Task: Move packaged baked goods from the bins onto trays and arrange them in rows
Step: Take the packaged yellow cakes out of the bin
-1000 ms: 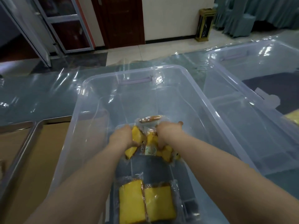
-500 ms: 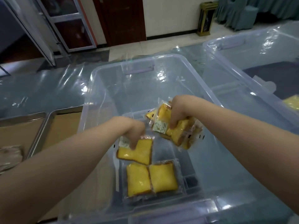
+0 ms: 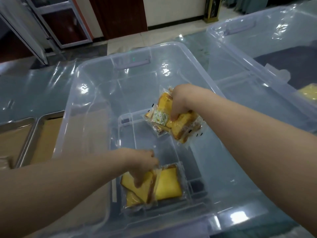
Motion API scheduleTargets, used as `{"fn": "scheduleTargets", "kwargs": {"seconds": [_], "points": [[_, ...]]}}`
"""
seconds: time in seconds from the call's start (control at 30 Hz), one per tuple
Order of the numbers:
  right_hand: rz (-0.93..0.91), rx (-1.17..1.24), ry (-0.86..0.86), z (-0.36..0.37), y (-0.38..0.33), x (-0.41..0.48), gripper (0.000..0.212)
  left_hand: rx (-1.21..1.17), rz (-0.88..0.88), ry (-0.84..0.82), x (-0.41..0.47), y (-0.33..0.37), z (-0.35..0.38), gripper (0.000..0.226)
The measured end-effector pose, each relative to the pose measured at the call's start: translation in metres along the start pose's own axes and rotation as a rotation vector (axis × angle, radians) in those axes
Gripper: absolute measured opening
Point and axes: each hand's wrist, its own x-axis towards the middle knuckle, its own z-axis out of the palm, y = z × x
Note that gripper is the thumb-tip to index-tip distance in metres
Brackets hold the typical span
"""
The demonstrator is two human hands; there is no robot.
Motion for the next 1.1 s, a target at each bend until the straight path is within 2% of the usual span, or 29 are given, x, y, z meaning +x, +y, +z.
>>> {"fn": "scheduleTargets", "kwargs": {"seconds": [0.13, 0.2, 0.3, 0.37, 0.47, 0.6, 0.73, 0.9, 0.97, 1.1], "points": [[-0.004, -0.004, -0.012, -0.002, 0.002, 0.000, 0.044, 0.213, 0.049, -0.022, 0.010, 0.013, 0.001, 0.062], [-0.009, -0.002, -0.014, -0.003, 0.001, -0.001, 0.042, 0.134, 0.065, 0.004, 0.011, 0.012, -0.006, 0.056], [-0.016, -0.007, 0.020, -0.004, 0.002, 0.000, 0.038, -0.185, 0.074, 0.074, 0.012, 0.006, -0.014, 0.064], [-0.003, 0.022, 0.084, -0.003, 0.003, 0.001, 0.027, -0.308, 0.099, 0.142, 0.014, 0.008, -0.012, 0.069], [0.019, 0.060, 0.184, 0.000, 0.004, 0.005, 0.017, -0.251, 0.125, 0.190, 0.020, 0.017, -0.005, 0.071], [0.015, 0.032, 0.225, 0.014, -0.001, 0.010, 0.022, -0.296, 0.103, 0.087, 0.023, 0.021, -0.003, 0.073], [0.004, 0.005, 0.240, 0.028, -0.006, 0.018, 0.023, -0.358, 0.081, 0.107, 0.022, 0.025, -0.006, 0.069], [0.036, 0.033, 0.226, 0.037, -0.005, 0.027, 0.023, -0.311, 0.071, 0.132, 0.019, 0.025, -0.014, 0.062], [0.040, 0.055, 0.224, 0.039, -0.003, 0.030, 0.021, -0.223, 0.057, 0.145, 0.016, 0.022, -0.020, 0.060], [0.032, 0.054, 0.179, 0.047, -0.004, 0.035, 0.018, -0.126, -0.106, 0.289, 0.008, -0.001, -0.035, 0.082]]}}
